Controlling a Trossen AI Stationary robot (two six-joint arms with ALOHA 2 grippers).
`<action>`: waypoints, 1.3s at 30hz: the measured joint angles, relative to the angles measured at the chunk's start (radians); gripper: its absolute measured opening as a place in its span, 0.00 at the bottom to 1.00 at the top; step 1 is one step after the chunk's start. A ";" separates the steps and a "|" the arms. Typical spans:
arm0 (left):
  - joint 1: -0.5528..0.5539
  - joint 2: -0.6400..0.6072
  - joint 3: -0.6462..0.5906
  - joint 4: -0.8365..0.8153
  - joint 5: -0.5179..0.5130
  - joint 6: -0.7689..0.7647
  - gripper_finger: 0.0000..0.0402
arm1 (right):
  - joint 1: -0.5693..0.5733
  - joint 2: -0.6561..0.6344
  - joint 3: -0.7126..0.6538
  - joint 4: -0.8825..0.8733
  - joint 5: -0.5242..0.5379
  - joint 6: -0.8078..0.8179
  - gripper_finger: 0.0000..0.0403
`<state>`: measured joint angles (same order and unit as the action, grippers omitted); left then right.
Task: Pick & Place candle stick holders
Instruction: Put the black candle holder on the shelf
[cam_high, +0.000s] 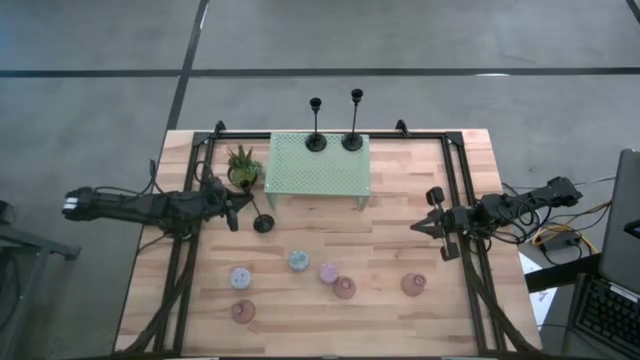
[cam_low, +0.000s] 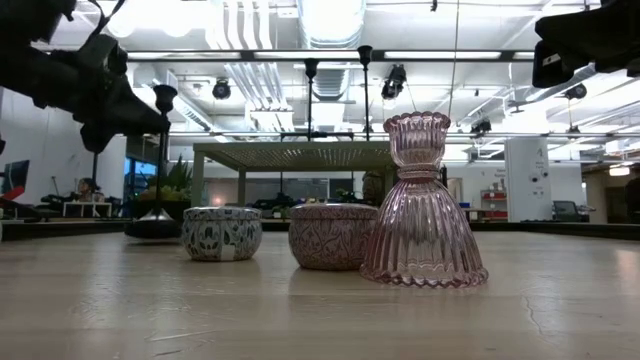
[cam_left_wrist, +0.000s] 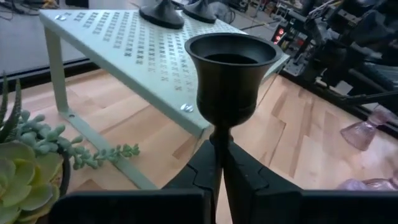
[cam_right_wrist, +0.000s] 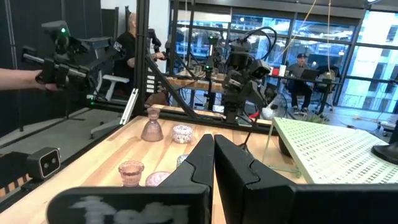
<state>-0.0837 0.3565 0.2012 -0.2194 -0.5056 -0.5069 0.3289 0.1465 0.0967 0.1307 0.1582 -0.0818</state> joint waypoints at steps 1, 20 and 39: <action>0.000 0.000 0.013 -0.001 0.013 0.004 0.04 | 0.000 0.000 0.000 0.000 0.000 0.001 0.02; 0.000 0.090 0.564 -0.261 -0.099 0.255 0.04 | 0.000 0.000 0.000 0.000 0.000 0.002 0.02; 0.153 0.493 0.596 0.203 -0.323 0.372 0.05 | 0.000 0.000 0.000 -0.001 0.000 0.000 0.02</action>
<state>0.0688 0.8495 0.7970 -0.0165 -0.8282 -0.1346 0.3286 0.1467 0.0967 0.1299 0.1585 -0.0818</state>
